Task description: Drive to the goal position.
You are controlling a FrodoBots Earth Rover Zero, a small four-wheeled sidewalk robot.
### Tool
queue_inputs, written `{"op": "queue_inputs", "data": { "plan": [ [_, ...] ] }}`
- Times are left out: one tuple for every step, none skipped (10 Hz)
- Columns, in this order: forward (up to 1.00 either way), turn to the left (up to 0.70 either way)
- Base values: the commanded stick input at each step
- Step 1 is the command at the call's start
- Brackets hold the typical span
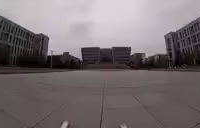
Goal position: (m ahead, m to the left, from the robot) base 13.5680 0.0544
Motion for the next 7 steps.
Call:
{"op": "queue_inputs", "data": {
  "plan": [
    [0.7,0.0],
    [0.7,0.0],
    [0.7,0.0],
    [0.7,0.0],
    [0.7,0.0],
    [0.7,-0.02],
    [0.7,-0.19]
  ]
}}
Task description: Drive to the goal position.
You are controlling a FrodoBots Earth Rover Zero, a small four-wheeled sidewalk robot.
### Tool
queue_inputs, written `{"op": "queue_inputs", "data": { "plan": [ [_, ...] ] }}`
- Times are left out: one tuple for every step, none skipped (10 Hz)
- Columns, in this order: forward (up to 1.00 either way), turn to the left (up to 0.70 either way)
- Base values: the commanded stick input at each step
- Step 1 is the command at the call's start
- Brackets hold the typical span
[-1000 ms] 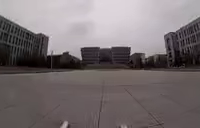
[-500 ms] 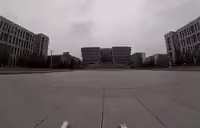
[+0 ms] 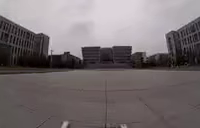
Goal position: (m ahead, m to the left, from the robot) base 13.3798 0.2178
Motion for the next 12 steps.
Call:
{"op": "queue_inputs", "data": {
  "plan": [
    [0.7,-0.34],
    [0.7,-0.34],
    [0.7,0.0],
    [0.7,0.0],
    [0.7,0.0],
    [0.7,0.0],
    [0.7,0.0],
    [0.7,0.0],
    [0.7,0.0],
    [0.7,0.0],
    [0.7,0.0],
    [0.7,0.0]
  ]
}}
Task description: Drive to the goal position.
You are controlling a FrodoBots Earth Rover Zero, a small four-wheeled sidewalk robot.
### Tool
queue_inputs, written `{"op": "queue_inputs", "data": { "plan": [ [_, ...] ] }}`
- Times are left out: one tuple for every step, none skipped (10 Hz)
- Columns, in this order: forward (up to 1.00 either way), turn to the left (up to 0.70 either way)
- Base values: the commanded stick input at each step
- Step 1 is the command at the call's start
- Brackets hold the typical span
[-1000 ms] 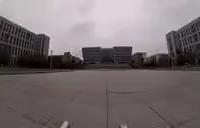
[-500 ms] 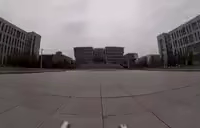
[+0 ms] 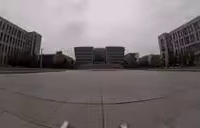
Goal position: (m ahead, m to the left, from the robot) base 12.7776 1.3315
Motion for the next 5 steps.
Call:
{"op": "queue_inputs", "data": {
  "plan": [
    [0.7,0.0],
    [0.7,0.0],
    [0.7,0.0],
    [0.7,0.0],
    [0.7,0.0]
  ]
}}
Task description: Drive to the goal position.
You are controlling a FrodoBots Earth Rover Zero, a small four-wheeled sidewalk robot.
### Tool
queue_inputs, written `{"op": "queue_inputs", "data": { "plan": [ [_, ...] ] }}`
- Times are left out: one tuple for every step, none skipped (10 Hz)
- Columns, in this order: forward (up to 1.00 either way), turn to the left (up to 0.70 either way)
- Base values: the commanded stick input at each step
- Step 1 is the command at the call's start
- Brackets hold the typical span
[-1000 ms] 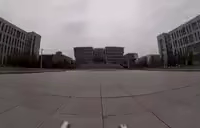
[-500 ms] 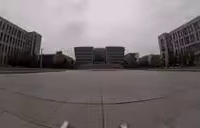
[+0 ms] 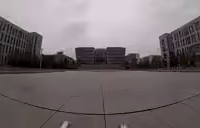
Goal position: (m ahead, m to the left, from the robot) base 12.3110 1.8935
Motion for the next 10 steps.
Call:
{"op": "queue_inputs", "data": {
  "plan": [
    [0.7,0.0],
    [0.7,0.0],
    [0.7,0.0],
    [0.7,0.0],
    [0.7,0.0],
    [0.7,-0.01],
    [0.7,-0.13],
    [0.7,-0.34],
    [0.7,-0.34],
    [0.7,-0.31]
  ]
}}
